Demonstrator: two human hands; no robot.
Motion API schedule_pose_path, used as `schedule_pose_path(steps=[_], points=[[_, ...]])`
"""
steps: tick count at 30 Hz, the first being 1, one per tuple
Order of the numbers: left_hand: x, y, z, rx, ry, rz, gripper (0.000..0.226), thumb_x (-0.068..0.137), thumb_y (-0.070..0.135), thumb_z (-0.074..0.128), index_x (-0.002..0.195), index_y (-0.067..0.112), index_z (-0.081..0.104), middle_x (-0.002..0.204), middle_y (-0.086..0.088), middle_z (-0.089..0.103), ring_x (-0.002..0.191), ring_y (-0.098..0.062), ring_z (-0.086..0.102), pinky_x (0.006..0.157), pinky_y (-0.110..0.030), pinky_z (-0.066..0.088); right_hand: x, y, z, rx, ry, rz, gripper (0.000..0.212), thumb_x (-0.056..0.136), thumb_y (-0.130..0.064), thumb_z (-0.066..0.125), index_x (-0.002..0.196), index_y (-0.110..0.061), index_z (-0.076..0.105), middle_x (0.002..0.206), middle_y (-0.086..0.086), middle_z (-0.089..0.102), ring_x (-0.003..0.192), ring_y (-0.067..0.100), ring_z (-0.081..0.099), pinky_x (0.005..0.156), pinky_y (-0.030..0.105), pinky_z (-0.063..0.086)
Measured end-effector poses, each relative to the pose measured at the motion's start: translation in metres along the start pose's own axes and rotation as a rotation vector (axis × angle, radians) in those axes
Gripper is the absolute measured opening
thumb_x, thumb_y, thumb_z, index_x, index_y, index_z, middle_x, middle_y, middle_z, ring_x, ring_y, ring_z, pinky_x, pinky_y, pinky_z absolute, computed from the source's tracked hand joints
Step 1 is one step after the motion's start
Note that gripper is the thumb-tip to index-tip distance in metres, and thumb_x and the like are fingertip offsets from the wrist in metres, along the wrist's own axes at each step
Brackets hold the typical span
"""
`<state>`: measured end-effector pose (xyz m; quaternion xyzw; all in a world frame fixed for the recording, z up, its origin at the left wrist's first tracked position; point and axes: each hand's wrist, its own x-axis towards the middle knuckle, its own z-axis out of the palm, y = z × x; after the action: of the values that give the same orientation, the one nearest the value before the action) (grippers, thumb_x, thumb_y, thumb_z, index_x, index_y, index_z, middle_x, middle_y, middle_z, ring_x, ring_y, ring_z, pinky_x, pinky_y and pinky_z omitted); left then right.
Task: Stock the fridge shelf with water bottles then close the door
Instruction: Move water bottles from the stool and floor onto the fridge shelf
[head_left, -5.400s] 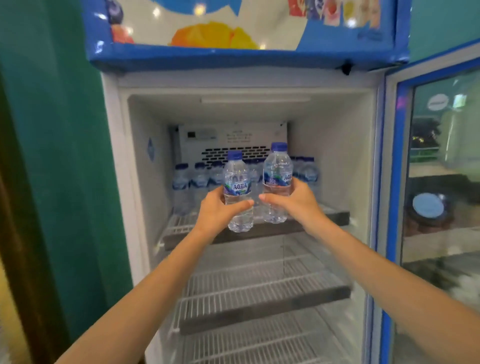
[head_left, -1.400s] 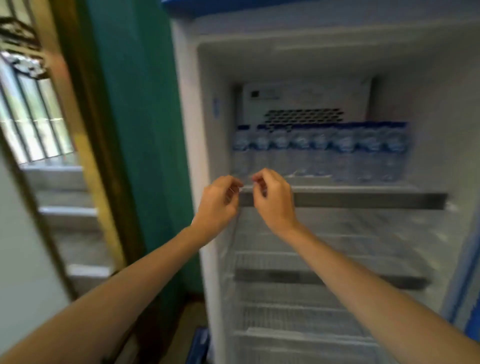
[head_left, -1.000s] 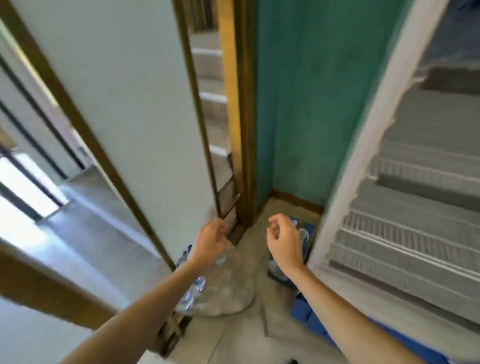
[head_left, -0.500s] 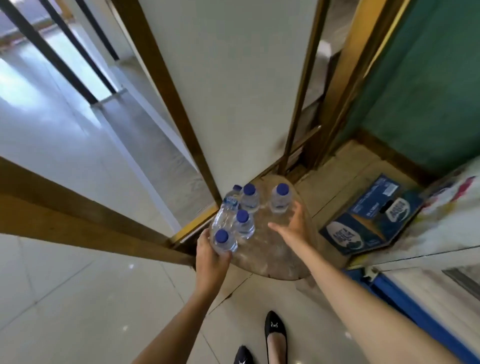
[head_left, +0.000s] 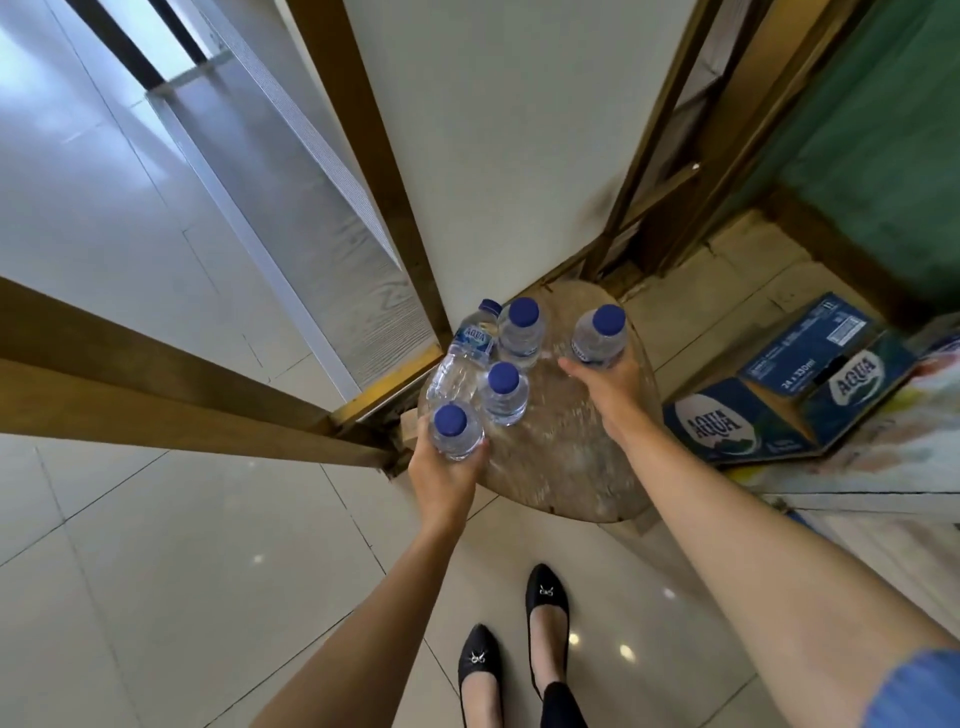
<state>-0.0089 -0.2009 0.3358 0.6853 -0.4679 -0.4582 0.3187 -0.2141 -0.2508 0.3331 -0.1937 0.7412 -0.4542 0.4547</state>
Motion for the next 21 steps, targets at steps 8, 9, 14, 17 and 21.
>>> schedule_pose_path(steps=[8, 9, 14, 17, 21], points=[[-0.043, 0.02, -0.022, 0.159, -0.21, 0.056, 0.049, 0.07, 0.019, 0.081, 0.108, 0.032, 0.053, 0.099, 0.013, 0.065, 0.091, -0.002, 0.064, 0.075, -0.016, 0.051, -0.075, 0.015, -0.046, -0.016, 0.047, 0.107, 0.068, 0.065, -0.024, 0.086, 0.125, -0.024, 0.054, 0.117, -0.007, 0.063, 0.108, 0.015, 0.06, 0.089, 0.03, 0.047], [-0.05, 0.026, -0.024, 0.179, -0.246, 0.071, 0.05, 0.07, 0.019, 0.082, 0.109, 0.031, 0.053, 0.1, 0.014, 0.064, 0.091, -0.002, 0.064, 0.076, -0.017, 0.051, -0.087, 0.016, -0.054, -0.022, 0.055, 0.11, 0.072, 0.061, -0.028, 0.087, 0.125, -0.024, 0.055, 0.118, -0.006, 0.065, 0.109, 0.017, 0.061, 0.089, 0.03, 0.048], [-0.089, 0.09, -0.022, 0.244, -0.421, 0.196, 0.048, 0.069, 0.022, 0.08, 0.105, 0.032, 0.052, 0.098, 0.016, 0.064, 0.09, 0.001, 0.063, 0.071, -0.013, 0.048, -0.154, -0.021, -0.103, -0.011, 0.133, 0.068, 0.05, 0.072, -0.009, 0.081, 0.117, -0.013, 0.059, 0.103, -0.001, 0.063, 0.093, 0.013, 0.058, 0.064, 0.007, 0.044], [-0.116, 0.142, -0.013, 0.233, -0.476, 0.29, 0.045, 0.067, 0.019, 0.079, 0.102, 0.03, 0.053, 0.093, 0.015, 0.064, 0.086, 0.0, 0.063, 0.073, -0.015, 0.049, -0.195, -0.047, -0.136, 0.013, 0.19, 0.005, 0.05, 0.068, -0.015, 0.083, 0.113, -0.017, 0.061, 0.102, -0.004, 0.068, 0.092, 0.015, 0.064, 0.075, 0.018, 0.052], [-0.162, 0.224, 0.004, 0.18, -0.555, 0.415, 0.043, 0.066, 0.02, 0.076, 0.103, 0.025, 0.054, 0.09, 0.014, 0.064, 0.082, 0.0, 0.062, 0.069, -0.014, 0.046, -0.248, -0.087, -0.198, 0.069, 0.25, -0.102, 0.053, 0.063, -0.018, 0.086, 0.11, -0.026, 0.062, 0.104, -0.005, 0.071, 0.096, 0.013, 0.067, 0.092, 0.036, 0.052]])
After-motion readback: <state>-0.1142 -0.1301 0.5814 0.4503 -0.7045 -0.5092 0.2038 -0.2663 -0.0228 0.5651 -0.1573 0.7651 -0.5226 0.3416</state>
